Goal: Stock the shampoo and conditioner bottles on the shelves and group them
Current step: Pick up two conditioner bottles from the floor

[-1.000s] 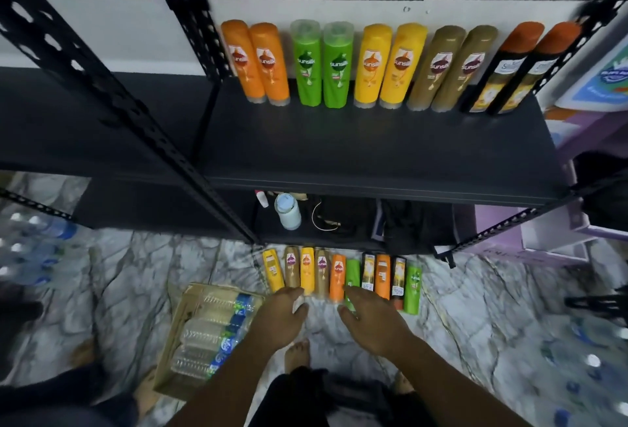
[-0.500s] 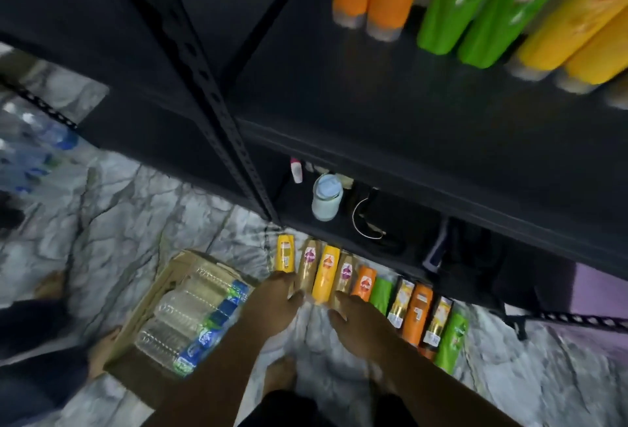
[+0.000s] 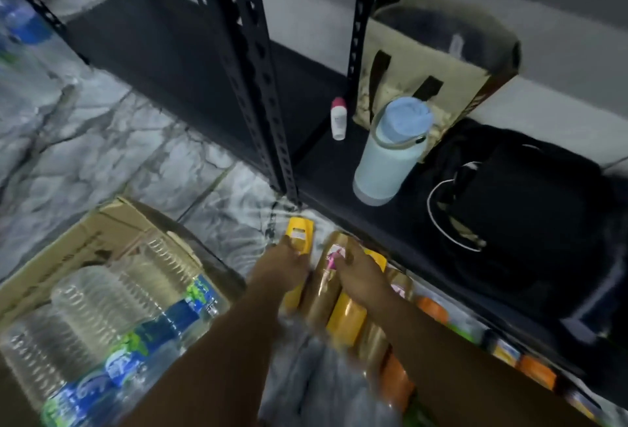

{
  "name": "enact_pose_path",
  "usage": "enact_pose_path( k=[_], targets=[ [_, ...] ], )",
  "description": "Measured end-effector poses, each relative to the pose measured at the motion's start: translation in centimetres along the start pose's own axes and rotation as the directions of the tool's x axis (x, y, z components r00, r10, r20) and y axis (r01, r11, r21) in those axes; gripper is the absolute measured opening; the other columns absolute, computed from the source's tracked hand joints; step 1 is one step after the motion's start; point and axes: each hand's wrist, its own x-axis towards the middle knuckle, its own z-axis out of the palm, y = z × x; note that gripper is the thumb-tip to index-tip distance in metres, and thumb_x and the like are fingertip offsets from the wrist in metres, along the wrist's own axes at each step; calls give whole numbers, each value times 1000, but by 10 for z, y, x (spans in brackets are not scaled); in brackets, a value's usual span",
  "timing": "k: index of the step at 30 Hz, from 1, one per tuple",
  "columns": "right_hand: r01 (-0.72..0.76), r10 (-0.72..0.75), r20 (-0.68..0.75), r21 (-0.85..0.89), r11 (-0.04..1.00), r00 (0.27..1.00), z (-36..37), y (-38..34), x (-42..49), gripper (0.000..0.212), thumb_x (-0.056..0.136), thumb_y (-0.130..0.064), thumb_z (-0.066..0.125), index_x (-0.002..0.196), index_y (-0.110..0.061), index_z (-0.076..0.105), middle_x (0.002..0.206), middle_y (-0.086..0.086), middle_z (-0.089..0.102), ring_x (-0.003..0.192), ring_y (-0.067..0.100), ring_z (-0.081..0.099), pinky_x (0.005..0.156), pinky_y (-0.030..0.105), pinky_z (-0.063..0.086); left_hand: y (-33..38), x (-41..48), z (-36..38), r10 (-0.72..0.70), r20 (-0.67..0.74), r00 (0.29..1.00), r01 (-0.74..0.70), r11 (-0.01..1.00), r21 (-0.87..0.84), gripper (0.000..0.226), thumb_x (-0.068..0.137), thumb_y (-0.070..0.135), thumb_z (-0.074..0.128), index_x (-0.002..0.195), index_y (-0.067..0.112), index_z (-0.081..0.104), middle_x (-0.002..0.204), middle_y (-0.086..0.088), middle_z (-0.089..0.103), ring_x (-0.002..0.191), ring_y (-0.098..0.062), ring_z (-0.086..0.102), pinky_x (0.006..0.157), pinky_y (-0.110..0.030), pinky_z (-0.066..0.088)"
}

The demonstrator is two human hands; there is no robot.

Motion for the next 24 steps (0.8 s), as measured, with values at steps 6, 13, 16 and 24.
enact_pose_path(
  k=[6,13,16,24],
  targets=[
    [-171,181,-116,94,981,977,26,7,66,39,93,-43,60,115,-12,67,112,10,69,80,27,67,62,35,61,-16,47,54,-64,-118,991,46,989,-144,88,76,73,52,139,12,38,130,-23,58,121,-45,56,98,-50,49],
    [-88,83,-174,-19,996,981,35,16,78,56,78,-61,70,113,-18,72,113,6,73,104,29,68,87,37,57,-22,42,55,19,-201,979,-45,991,-128,74,73,46,83,131,15,48,119,-15,61,113,-39,60,87,-39,49],
    [-11,38,-191,145,989,981,34,20,68,50,76,-59,72,98,-14,73,97,5,75,92,28,70,81,39,59,-11,33,44,24,-186,982,-52,988,-145,68,69,41,86,121,14,51,111,-10,65,108,-35,63,80,-36,48],
    [115,-77,-123,345,932,989,9,17,6,42,91,-41,72,120,-26,47,114,-3,60,104,17,57,84,31,44,29,-17,-4,176,-11,984,-164,884,-439,56,65,5,70,113,30,52,99,-5,67,89,-22,64,70,-37,55]
  ],
)
